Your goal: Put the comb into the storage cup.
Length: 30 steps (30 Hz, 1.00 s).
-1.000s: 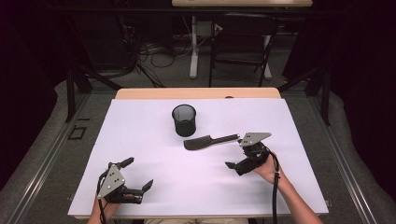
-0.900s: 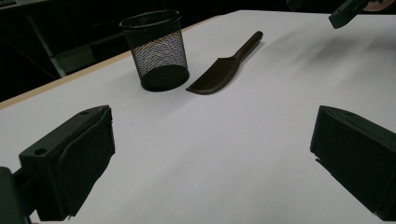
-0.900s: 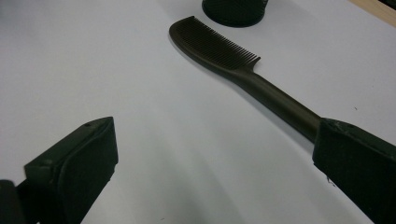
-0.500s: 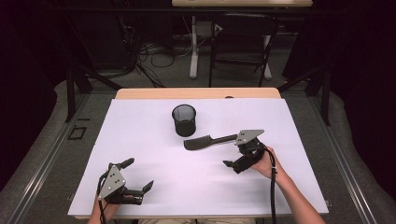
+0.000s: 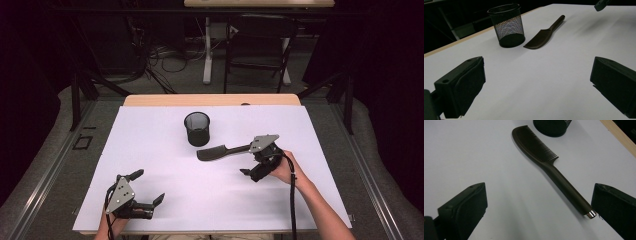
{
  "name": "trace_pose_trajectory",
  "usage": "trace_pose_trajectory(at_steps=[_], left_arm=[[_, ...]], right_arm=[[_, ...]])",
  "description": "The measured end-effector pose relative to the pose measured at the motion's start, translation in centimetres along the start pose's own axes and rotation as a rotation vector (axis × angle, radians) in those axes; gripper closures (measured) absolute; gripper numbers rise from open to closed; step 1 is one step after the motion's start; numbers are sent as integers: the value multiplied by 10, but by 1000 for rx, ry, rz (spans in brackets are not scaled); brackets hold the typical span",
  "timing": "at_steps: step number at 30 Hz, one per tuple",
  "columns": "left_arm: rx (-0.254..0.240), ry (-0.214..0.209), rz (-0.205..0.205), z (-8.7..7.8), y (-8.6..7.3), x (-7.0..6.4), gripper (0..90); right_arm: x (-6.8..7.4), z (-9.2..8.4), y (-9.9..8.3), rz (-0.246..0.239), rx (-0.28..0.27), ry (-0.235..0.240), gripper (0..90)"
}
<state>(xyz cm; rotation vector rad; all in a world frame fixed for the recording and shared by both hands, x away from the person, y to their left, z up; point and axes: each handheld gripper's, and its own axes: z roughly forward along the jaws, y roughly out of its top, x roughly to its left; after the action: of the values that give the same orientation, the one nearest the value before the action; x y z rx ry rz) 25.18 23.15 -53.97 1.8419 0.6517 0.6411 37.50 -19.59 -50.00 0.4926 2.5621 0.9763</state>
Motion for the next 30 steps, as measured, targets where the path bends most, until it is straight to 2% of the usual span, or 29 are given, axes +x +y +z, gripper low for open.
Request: trace_pose_trajectory(at_steps=[6, 12, 16, 18, 20, 21, 27, 29, 30], left_arm=[[-3, 0, 0, -1, 0, 0, 0], [3, -3, 1, 0, 0, 0, 0], [2, -1, -2, 0, 0, 0, 0], [2, 1, -7, 0, 0, 0, 0], [7, 0, -3, 1, 0, 0, 0], [8, -1, -1, 0, 0, 0, 0], [4, -2, -7, 0, 0, 0, 0], [4, -2, -5, 0, 0, 0, 0], [4, -2, -5, 0, 0, 0, 0]], right_arm=[[-5, 5, 5, -39, 15, -1, 0], [-13, 11, 10, -65, 35, 24, 0], [-17, 14, 15, -86, 60, 30, 2], [-20, 15, 18, -107, 72, 42, 30], [-22, 16, 19, -103, 85, 56, 28], [-24, 17, 20, -118, 87, 61, 27], [-29, 25, 25, -141, 143, 66, 0], [-32, 27, 28, -166, 147, 63, 0], [-32, 28, 29, -158, 151, 63, 0]])
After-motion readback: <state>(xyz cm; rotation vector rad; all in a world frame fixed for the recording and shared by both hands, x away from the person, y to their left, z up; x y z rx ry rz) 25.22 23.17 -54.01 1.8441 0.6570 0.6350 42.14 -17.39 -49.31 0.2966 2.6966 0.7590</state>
